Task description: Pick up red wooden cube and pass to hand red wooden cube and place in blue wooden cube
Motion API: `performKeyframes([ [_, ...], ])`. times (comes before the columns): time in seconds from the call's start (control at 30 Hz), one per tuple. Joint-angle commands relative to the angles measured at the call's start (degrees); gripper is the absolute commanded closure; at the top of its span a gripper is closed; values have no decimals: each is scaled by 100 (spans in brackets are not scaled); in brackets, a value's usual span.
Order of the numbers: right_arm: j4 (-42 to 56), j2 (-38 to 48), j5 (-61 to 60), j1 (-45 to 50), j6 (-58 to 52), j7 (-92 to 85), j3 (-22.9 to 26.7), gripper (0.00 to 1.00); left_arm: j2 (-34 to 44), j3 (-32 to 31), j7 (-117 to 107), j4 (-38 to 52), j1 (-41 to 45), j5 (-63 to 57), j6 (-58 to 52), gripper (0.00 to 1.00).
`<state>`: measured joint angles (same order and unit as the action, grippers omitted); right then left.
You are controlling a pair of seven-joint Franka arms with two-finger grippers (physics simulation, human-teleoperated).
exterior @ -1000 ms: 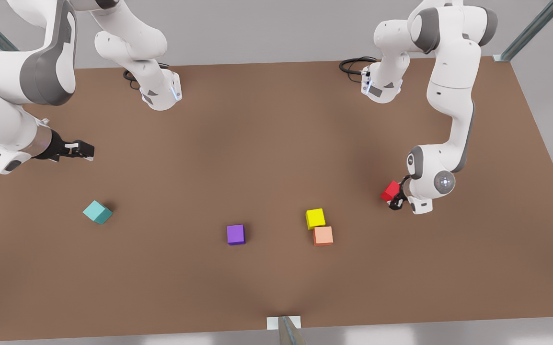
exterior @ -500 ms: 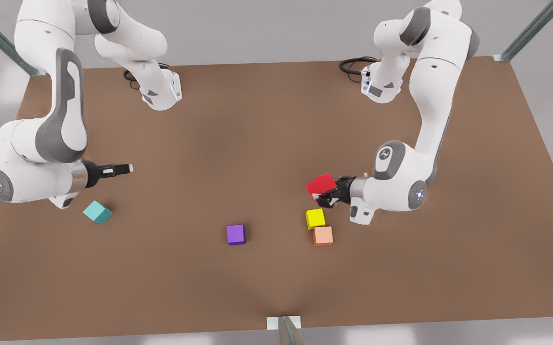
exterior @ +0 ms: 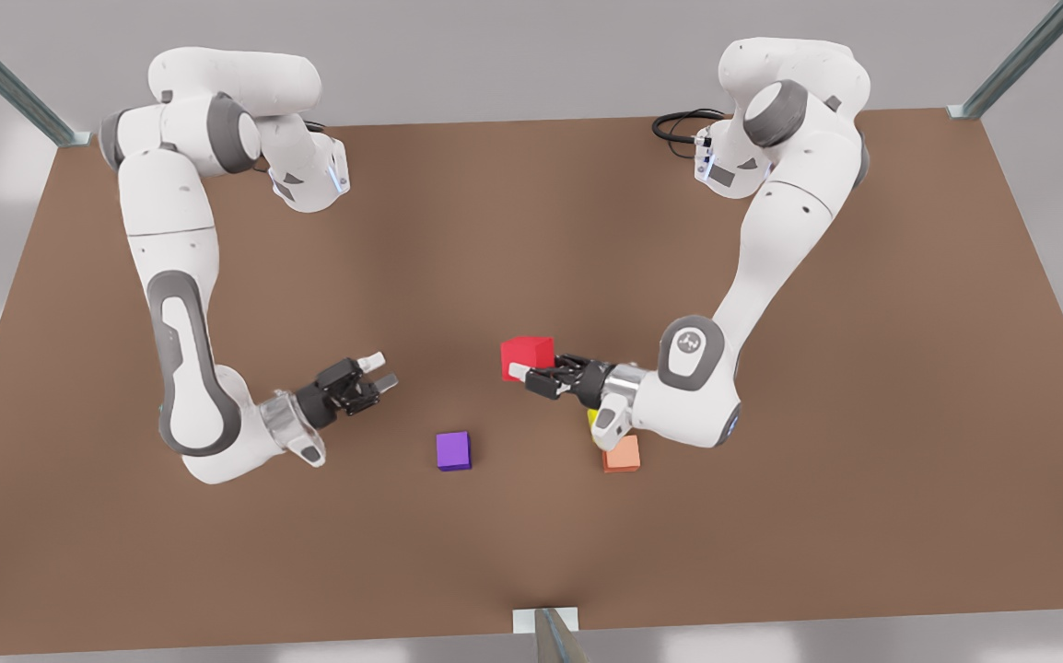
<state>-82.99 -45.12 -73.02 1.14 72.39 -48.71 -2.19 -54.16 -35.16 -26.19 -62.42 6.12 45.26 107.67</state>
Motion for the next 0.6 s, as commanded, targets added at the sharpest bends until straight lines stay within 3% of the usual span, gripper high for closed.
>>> performKeyframes([
  [0.0,2,-41,-265,53,618,-7100,-1,0,-6,-8,3041,11,-14,211,141,48],
  [0.3,55,-85,-775,220,829,-7346,-1,0,-121,0,4113,-16,-41,765,580,46],
  [0.57,-42,-32,-1461,501,1681,-7302,-1,3,-507,-17,5396,-33,-14,1714,1055,46],
])
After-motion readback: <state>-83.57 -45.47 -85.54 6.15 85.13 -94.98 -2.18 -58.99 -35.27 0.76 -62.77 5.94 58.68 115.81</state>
